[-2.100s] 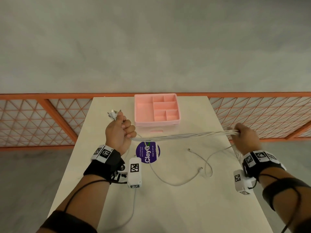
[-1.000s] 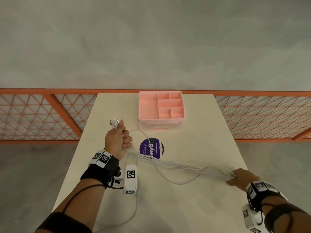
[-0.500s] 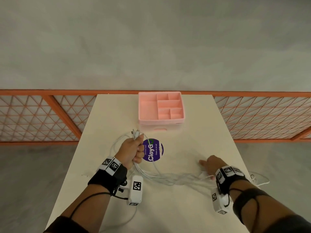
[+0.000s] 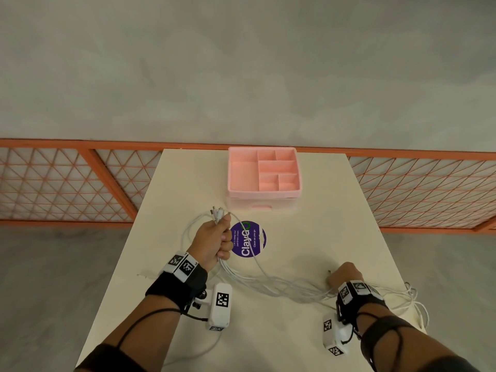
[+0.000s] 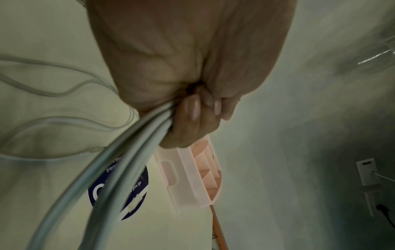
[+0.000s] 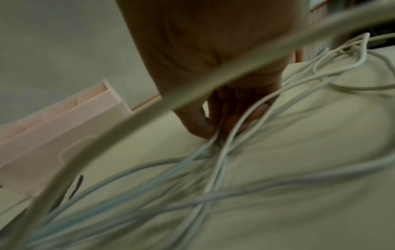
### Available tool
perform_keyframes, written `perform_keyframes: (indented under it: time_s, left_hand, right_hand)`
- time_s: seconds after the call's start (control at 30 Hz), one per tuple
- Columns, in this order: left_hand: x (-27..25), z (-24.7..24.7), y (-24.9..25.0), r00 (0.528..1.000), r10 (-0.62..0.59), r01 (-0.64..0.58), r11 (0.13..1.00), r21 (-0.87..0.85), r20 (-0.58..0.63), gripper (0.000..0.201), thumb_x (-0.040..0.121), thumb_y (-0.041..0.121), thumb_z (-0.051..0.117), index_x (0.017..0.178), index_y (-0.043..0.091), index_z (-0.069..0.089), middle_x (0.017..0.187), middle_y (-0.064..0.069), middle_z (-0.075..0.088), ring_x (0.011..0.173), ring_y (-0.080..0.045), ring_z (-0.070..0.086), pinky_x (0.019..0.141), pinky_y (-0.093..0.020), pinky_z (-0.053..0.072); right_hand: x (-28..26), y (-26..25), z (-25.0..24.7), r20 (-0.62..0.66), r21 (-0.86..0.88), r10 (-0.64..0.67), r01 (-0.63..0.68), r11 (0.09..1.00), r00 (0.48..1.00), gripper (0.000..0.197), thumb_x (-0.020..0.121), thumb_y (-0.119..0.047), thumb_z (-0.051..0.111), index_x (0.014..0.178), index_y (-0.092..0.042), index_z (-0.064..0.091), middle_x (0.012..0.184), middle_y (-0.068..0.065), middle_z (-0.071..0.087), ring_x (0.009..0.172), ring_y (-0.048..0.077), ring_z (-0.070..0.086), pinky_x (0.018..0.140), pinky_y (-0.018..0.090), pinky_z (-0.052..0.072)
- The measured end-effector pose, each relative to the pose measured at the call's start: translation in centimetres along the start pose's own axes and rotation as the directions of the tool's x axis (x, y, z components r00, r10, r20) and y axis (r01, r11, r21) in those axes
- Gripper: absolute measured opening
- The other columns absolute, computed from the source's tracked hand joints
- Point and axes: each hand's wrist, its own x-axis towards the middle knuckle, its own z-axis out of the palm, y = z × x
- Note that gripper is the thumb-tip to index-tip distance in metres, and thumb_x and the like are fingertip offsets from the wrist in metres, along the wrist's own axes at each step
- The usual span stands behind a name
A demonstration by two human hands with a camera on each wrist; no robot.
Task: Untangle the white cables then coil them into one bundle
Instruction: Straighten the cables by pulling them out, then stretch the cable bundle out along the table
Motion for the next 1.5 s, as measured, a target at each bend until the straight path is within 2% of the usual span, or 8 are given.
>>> perform_keyframes:
  time_s: [0.17,0.27,0.57,0.73,0.83,1.03,1.37,1.5]
  left_hand:
    - [0.0,0.1,0.1,1.0,0.022,-0.022,1.0,0.011,0.009,0.034,0.103,0.033,0.05,0.074,0.021,0.039,0.054,0.006,0.029,0.042,-0.008,0.021,0.041,-0.017,0.017]
    - [0.0,0.3,0.3,0.999,0.038,-0.039,0.999,0.021,0.019,0.034,0.103,0.032,0.05,0.074,0.02,0.039,0.055,0.005,0.03,0.043,-0.008,0.023,0.041,-0.019,0.018]
    - [0.2,2.3,-0.1,0.996,0.047,-0.046,0.999,-0.018,0.069,0.025,0.103,0.022,0.051,0.08,0.016,0.044,0.059,0.001,0.037,0.045,-0.012,0.033,0.044,-0.024,0.031]
    - [0.1,3.3,-0.5,0.992,0.078,-0.069,0.994,-0.084,0.104,0.017,0.104,0.023,0.047,0.09,0.014,0.047,0.063,-0.001,0.04,0.048,-0.014,0.036,0.046,-0.027,0.033]
    - [0.1,3.4,-0.7,0.988,0.11,-0.101,0.991,-0.084,0.108,0.023,0.106,0.026,0.043,0.092,0.009,0.05,0.066,-0.004,0.041,0.05,-0.015,0.038,0.046,-0.028,0.035]
    - [0.5,2.9,-0.8,0.99,0.134,-0.127,0.985,-0.114,0.054,0.034,0.106,0.026,0.045,0.12,-0.005,0.052,0.075,-0.015,0.049,0.047,-0.014,0.042,0.043,-0.027,0.039]
    - [0.4,2.7,-0.6,0.988,0.154,-0.155,0.981,-0.116,-0.02,0.031,0.105,0.027,0.046,0.087,0.004,0.056,0.063,-0.011,0.061,0.057,-0.025,0.056,0.054,-0.031,0.047]
    - [0.0,2.9,0.0,0.982,0.174,-0.164,0.978,-0.125,0.074,0.031,0.104,0.03,0.046,0.086,0.007,0.053,0.056,-0.001,0.044,0.044,-0.017,0.042,0.047,-0.028,0.043]
  right_hand:
    - [0.3,-0.2,-0.3,-0.082,-0.102,-0.04,0.032,0.994,0.996,0.034,0.084,-0.039,0.064,0.103,-0.011,0.064,0.116,0.012,0.059,0.109,0.034,0.055,0.089,0.037,0.043]
    - [-0.8,-2.6,-2.7,-0.213,0.109,-0.252,0.279,0.954,0.944,0.021,0.085,-0.033,0.066,0.096,-0.015,0.067,0.105,0.01,0.064,0.101,0.031,0.058,0.083,0.035,0.043]
    - [-9.7,-13.8,-6.9,-0.337,0.706,-0.61,0.621,0.34,0.717,0.012,0.09,-0.004,0.061,0.088,-0.013,0.054,0.073,0.007,0.056,0.048,0.02,0.054,0.048,0.029,0.046]
    - [-12.6,-15.5,-3.7,-0.269,0.66,-0.712,0.663,0.354,0.648,0.01,0.086,-0.014,0.071,0.081,-0.012,0.062,0.066,-0.001,0.061,0.052,0.011,0.056,0.052,0.027,0.047]
    - [-13.9,-15.5,-2.4,-0.187,0.742,-0.73,0.581,0.334,0.658,0.016,0.088,-0.02,0.07,0.084,-0.008,0.06,0.065,0.011,0.067,0.053,0.029,0.065,0.051,0.044,0.057]
    - [-14.8,-14.9,-1.8,-0.077,0.836,-0.773,0.464,0.294,0.629,0.011,0.093,0.002,0.058,0.101,0.004,0.064,0.071,0.02,0.06,0.054,0.025,0.06,0.055,0.037,0.054]
    - [-12.7,-13.9,-3.1,-0.084,0.719,-0.805,0.595,0.359,0.587,0.023,0.076,-0.025,0.083,0.077,-0.01,0.065,0.068,0.008,0.069,0.062,0.02,0.06,0.063,0.037,0.051]
    - [-11.7,-15.1,-4.8,-0.205,0.672,-0.778,0.663,0.329,0.593,0.004,0.089,-0.02,0.07,0.093,-0.018,0.068,0.084,-0.002,0.068,0.078,0.017,0.063,0.074,0.041,0.056]
